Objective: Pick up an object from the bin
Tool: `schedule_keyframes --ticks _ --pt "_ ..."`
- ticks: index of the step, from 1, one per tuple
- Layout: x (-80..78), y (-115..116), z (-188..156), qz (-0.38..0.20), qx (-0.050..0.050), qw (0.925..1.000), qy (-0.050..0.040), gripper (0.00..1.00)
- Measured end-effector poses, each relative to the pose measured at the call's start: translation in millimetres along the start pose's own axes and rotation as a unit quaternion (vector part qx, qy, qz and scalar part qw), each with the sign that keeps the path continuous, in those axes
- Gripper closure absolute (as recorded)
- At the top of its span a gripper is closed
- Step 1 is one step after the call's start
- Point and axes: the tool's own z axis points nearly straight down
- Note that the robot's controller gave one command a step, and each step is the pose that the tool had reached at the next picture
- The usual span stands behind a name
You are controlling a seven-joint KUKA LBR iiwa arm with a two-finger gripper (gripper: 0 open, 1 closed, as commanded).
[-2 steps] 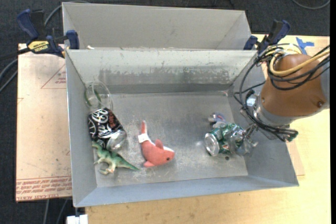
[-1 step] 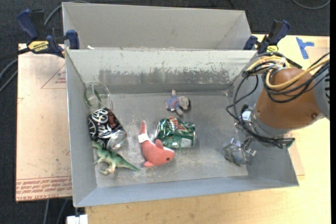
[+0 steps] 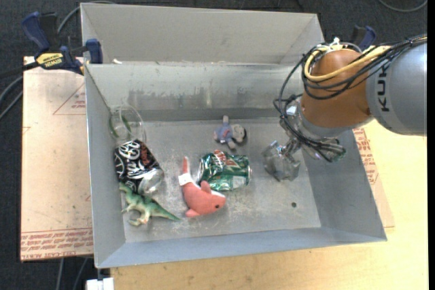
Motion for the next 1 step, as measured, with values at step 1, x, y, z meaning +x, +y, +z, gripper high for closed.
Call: schedule_keyframes --ticks 1 --pt "79.8 17.3 -106.3 -0.056 -0.008 0.9984 0.0063 1.00"
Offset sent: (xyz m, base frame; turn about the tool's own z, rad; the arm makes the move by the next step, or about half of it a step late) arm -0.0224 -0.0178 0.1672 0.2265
